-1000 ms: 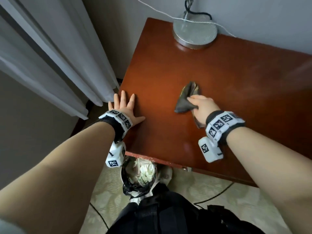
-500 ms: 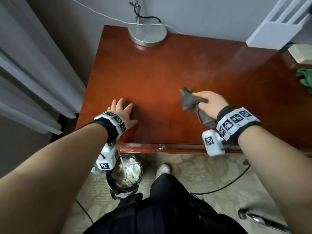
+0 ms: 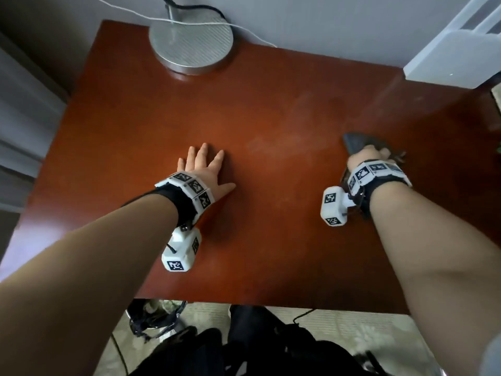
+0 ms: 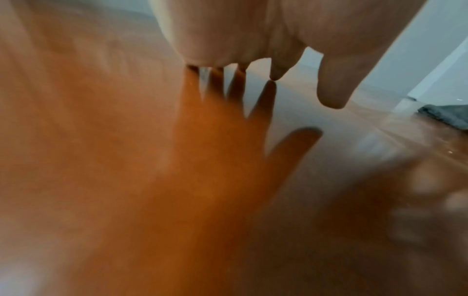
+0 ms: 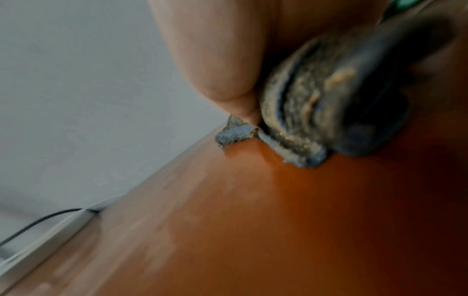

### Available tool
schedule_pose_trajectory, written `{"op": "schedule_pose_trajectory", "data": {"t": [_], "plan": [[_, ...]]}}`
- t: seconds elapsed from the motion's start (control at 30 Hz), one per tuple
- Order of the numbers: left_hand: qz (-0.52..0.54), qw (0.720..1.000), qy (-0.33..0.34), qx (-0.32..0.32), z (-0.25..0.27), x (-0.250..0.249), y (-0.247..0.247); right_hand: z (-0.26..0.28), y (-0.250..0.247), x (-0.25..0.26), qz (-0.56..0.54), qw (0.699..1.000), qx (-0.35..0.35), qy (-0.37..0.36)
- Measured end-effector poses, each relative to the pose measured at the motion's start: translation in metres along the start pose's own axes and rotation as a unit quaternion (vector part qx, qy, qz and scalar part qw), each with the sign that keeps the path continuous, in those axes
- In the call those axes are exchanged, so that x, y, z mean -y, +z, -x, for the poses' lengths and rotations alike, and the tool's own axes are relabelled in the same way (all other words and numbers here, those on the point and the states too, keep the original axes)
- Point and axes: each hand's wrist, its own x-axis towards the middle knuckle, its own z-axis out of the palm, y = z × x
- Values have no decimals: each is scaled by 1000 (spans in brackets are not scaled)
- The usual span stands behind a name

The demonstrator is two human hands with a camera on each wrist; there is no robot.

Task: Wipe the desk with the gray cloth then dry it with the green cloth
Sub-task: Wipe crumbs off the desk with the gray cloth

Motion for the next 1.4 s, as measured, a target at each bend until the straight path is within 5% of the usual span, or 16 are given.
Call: {"op": "schedule_pose_trajectory", "data": {"t": [0.07,0.17,0.27,0.37,0.43,0.6,0.73,0.9,1.0,1.2,1.4], "plan": [[-6,1000,-15,7,-6,-5,4,-1,2,30,65,996,13,-54],[-23,1000,-13,7,-10,-4,10,15,13,65,132,953,29,-272],[-22,999,-23,22,-11,-5,8,61,36,61,184,838,77,-508],[-29,999,-28,34,-12,-7,7,80,39,43,222,747,145,-610],[-37,998,-31,41,-13,-7,7,55,26,39,241,766,137,-579],[-29,998,-35,48,-13,-7,7,-28,-24,56,148,944,54,-290],[-24,997,-38,59,-14,-7,6,-42,-32,89,106,974,47,-195],[-13,996,-46,76,-10,-9,0,6,5,110,163,940,69,-293],[-3,997,-47,62,-12,-8,1,47,25,71,194,880,66,-428],[-15,999,25,-13,0,5,12,126,41,-6,205,850,138,-466],[-46,995,82,-19,40,20,33,191,52,-46,309,709,229,-591]]}}
